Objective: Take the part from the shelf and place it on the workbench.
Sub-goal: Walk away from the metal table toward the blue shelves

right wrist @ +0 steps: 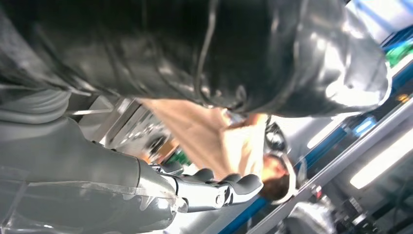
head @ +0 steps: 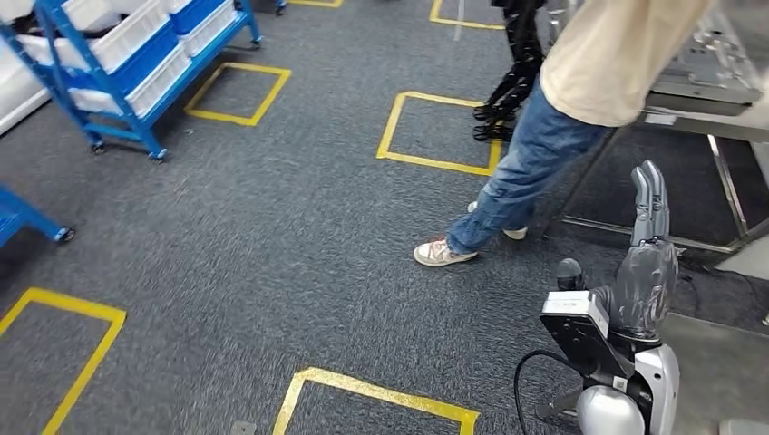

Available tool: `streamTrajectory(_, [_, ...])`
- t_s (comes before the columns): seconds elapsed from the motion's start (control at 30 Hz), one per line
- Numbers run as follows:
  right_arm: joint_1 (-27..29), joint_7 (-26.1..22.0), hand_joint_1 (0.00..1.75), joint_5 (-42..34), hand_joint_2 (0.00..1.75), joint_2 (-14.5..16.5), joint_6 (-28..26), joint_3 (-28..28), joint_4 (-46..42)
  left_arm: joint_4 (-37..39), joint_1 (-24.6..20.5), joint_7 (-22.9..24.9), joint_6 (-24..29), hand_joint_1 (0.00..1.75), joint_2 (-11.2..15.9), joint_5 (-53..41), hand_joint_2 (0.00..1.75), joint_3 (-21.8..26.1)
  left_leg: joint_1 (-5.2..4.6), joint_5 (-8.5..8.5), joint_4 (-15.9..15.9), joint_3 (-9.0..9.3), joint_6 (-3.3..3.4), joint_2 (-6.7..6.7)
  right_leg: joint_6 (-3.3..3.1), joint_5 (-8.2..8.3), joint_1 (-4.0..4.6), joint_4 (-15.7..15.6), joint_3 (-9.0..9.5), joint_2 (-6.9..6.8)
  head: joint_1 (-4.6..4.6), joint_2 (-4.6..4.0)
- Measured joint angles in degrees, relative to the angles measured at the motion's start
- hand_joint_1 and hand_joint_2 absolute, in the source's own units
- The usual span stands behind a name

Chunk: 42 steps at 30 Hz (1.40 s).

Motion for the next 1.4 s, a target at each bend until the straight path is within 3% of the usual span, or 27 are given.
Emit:
streamTrajectory(0.03, [0.04,0.0,0.0,-0.05,0.0,0.01,-0.01,0.0,0.01,0.0,0.03,-0.09,-0.08,0.0,0.0,0.0,1.75,-0.01,0.11,-0.12,1.41,-0.64,-0.15,0.24,-0.01,-0.1,0.04,0.02,0.03,-0.84,-0.01,0.0])
streamTrajectory(0.07, [0.05,-0.02,0.0,-0.14,0.0,0.02,-0.01,0.0,0.01,0.0,0.11,-0.2,-0.24,0.0,0.01,0.01,1.75,-0.01,0.18,0.78,0.74,-0.2,-0.23,0.45,0.04,-0.2,0.05,0.04,0.09,-1.58,-0.01,0.0])
streamTrajectory(0.1, [0.07,-0.04,0.0,-0.27,0.0,0.02,-0.01,0.0,0.01,0.0,0.19,-0.33,-0.44,0.0,0.03,0.03,1.75,-0.01,0.2,2.45,-1.9,1.27,-0.21,0.79,0.13,-0.33,0.06,0.05,0.23,-2.26,-0.01,0.0])
streamTrajectory(0.17, [0.07,-0.13,0.0,-0.55,0.0,0.01,-0.02,0.0,0.01,0.0,0.17,-0.62,-0.85,0.0,0.09,0.05,1.75,-0.01,-0.16,5.51,-9.48,5.41,0.2,2.93,0.52,-0.69,0.26,0.14,0.59,-3.46,-0.01,0.0])
streamTrajectory(0.23, [0.08,-0.22,0.0,-0.79,0.0,0.0,-0.07,-0.01,0.01,0.0,-0.02,-0.8,-1.04,0.0,0.13,0.05,1.75,-0.01,-0.68,6.37,-13.54,7.45,0.89,4.5,1.04,-0.99,0.58,0.23,0.82,-4.57,0.03,0.0])
streamTrajectory(0.3, [0.07,-0.32,0.0,-1.01,0.0,-0.01,-0.11,-0.02,0.01,-0.01,0.03,-0.86,-1.1,0.0,0.14,0.05,1.75,-0.01,-0.83,6.34,-13.93,7.4,1.55,3.62,1.57,-1.15,0.71,0.15,1.05,-5.67,0.05,0.0])
streamTrajectory(0.33, [0.04,-0.36,0.0,-1.11,0.0,-0.01,-0.11,-0.05,0.02,-0.01,0.18,-0.86,-1.1,0.0,0.14,0.03,1.75,-0.01,-0.73,6.46,-14.17,7.49,1.86,3.02,1.9,-1.46,0.58,0.31,1.19,-5.28,0.05,0.0])
streamTrajectory(0.4, [0.03,-0.48,0.0,-1.29,0.0,0.0,-0.14,-0.25,-0.01,-0.01,0.28,-0.82,-1.05,0.0,0.14,-0.02,1.75,0.0,-0.41,6.78,-14.7,7.74,2.54,1.9,2.44,-3.59,0.26,3.08,0.19,-2.6,0.07,0.0])
streamTrajectory(0.47, [0.17,-0.54,0.0,-1.48,0.0,0.01,-0.17,-0.56,0.01,0.0,0.1,-0.78,-0.98,0.0,0.14,-0.08,1.75,-0.01,-0.32,6.92,-14.78,7.73,2.98,0.75,2.68,-7.11,0.06,9.74,-3.05,0.15,0.08,0.0])
streamTrajectory(0.5, [0.27,-0.53,0.0,-1.59,0.0,0.02,-0.17,-0.7,0.03,0.0,0.02,-0.77,-0.96,0.0,0.14,-0.1,1.75,0.0,-0.32,6.94,-14.74,7.7,3.06,0.08,2.76,-8.33,0.06,13.1,-4.79,0.56,0.08,0.0])
streamTrajectory(0.53, [0.33,-0.52,0.0,-1.7,0.0,0.02,-0.17,-0.79,0.05,-0.01,0.01,-0.75,-0.95,0.0,0.15,-0.13,1.75,0.0,-0.33,6.93,-14.66,7.7,3.08,-0.64,2.82,-8.51,0.04,15.05,-5.95,0.72,0.08,0.0])
streamTrajectory(0.57, [0.34,-0.53,0.0,-1.78,0.0,0.02,-0.18,-0.86,0.05,-0.01,0.05,-0.73,-0.93,0.0,0.16,-0.14,1.75,0.01,-0.33,6.9,-14.54,7.7,3.05,-1.43,2.84,-7.51,0.0,15.01,-6.19,0.84,0.08,0.0])
streamTrajectory(0.6, [0.34,-0.54,0.0,-1.83,0.0,0.02,-0.18,-0.88,0.05,-0.01,0.07,-0.71,-0.91,0.0,0.17,-0.16,1.75,0.01,-0.32,6.85,-14.37,7.72,2.99,-2.23,2.79,-5.56,-0.07,12.97,-5.48,1.09,0.07,0.0])
streamTrajectory(0.67, [0.31,-0.56,0.0,-1.86,0.0,0.02,-0.16,-0.9,0.05,0.0,0.04,-0.69,-0.83,0.0,0.16,-0.21,1.75,0.0,-0.35,6.64,-13.92,7.6,2.7,-3.7,2.52,-1.59,-0.32,6.06,-2.68,3.32,0.08,0.0])
streamTrajectory(0.73, [0.31,-0.6,0.0,-1.86,0.0,0.02,-0.14,-0.93,-0.02,0.0,-0.08,-0.68,-0.69,0.0,0.14,-0.27,1.75,-0.01,-0.27,6.59,-13.47,7.08,2.17,-4.96,2.27,-0.4,-0.44,1.96,-1.07,5.7,0.07,0.0])
streamTrajectory(0.77, [0.3,-0.61,0.0,-1.86,0.0,0.02,-0.13,-0.94,-0.06,0.0,-0.09,-0.68,-0.63,0.0,0.13,-0.3,1.75,-0.01,-0.17,6.69,-13.43,6.8,1.81,-5.57,2.11,-0.64,-0.34,1.59,-0.97,6.08,0.07,0.0])
streamTrajectory(0.83, [0.23,-0.61,0.0,-1.87,0.0,0.02,-0.12,-0.95,-0.11,-0.02,0.0,-0.67,-0.52,0.0,0.17,-0.34,1.75,-0.01,0.06,6.83,-13.45,6.47,1.09,-6.47,1.59,-0.42,-0.35,1.12,-0.74,4.8,0.07,0.0])
streamTrajectory(0.87, [0.2,-0.62,0.0,-1.9,0.0,0.04,-0.1,-0.95,-0.13,-0.04,0.07,-0.67,-0.49,0.0,0.2,-0.36,1.75,-0.02,-0.01,6.4,-12.88,6.17,0.77,-5.85,1.21,-0.29,-0.45,0.8,-0.49,4.07,-0.01,0.0])
streamTrajectory(0.9, [0.2,-0.63,0.0,-1.95,0.0,0.06,-0.09,-0.96,-0.14,-0.05,0.05,-0.66,-0.46,0.0,0.24,-0.39,1.75,-0.02,-0.1,5.42,-11.31,5.42,0.52,-4.62,0.86,-0.16,-0.57,0.47,-0.25,3.24,-0.09,0.0])
streamTrajectory(0.97, [0.25,-0.65,0.0,-2.05,0.0,0.1,-0.02,-0.97,-0.16,-0.07,-0.11,-0.64,-0.45,0.0,0.26,-0.43,1.75,-0.04,-0.11,2.09,-5.0,2.38,0.09,-1.4,0.39,-0.19,-0.46,0.2,0.01,1.53,-0.26,0.0])
streamTrajectory(1.03, [0.28,-0.64,0.0,-2.08,0.0,0.1,0.06,-0.99,-0.16,-0.07,-0.19,-0.63,-0.45,0.0,0.26,-0.46,1.75,-0.05,0.09,-0.1,1.09,-0.63,-0.26,-0.05,0.21,-0.34,-0.28,0.23,0.03,-0.24,-0.27,0.0])
streamTrajectory(1.07, [0.28,-0.64,0.0,-2.08,0.0,0.1,0.12,-0.99,-0.16,-0.07,-0.13,-0.63,-0.45,0.0,0.26,-0.47,1.75,-0.05,0.14,0.21,1.68,-0.89,-0.36,0.24,0.21,-0.42,-0.25,0.26,0.07,-1.05,-0.27,0.0])
streamTrajectory(1.13, [0.27,-0.64,0.0,-2.07,0.0,0.1,0.2,-1.01,-0.16,-0.07,-0.01,-0.62,-0.45,0.0,0.26,-0.5,1.75,-0.05,0.15,3.33,-3.28,1.86,-0.24,1.12,0.39,-0.66,-0.25,0.34,0.26,-2.43,-0.27,0.0])
streamTrajectory(1.2, [0.26,-0.64,0.0,-2.07,0.0,0.1,0.18,-1.02,-0.16,-0.08,-0.12,-0.62,-0.44,0.0,0.27,-0.54,1.75,-0.07,-0.22,5.92,-10.6,5.79,0.28,3.38,0.83,-1.04,0.0,0.49,0.56,-3.61,-0.26,0.0])
streamTrajectory(1.27, [0.25,-0.65,0.0,-2.07,0.0,0.1,0.11,-1.07,-0.16,-0.1,-0.25,-0.63,-0.43,0.0,0.28,-0.57,1.75,-0.09,-0.71,6.29,-13.55,7.21,0.9,4.46,1.35,-1.33,0.32,0.55,0.77,-4.69,-0.21,0.0])
streamTrajectory(1.33, [0.19,-0.65,0.0,-2.07,0.0,0.1,0.08,-1.09,-0.16,-0.11,-0.12,-0.63,-0.43,0.0,0.29,-0.6,1.75,-0.1,-0.71,6.47,-13.89,7.2,1.55,3.3,1.87,-1.55,0.37,0.47,1.0,-5.63,-0.21,0.0])
streamTrajectory(1.4, [0.1,-0.66,0.0,-2.08,0.0,0.1,0.07,-1.11,-0.2,-0.11,0.02,-0.63,-0.43,0.0,0.29,-0.6,1.75,-0.1,-0.42,6.82,-14.44,7.41,2.25,2.13,2.36,-2.99,0.17,2.1,0.54,-4.07,-0.2,0.0])
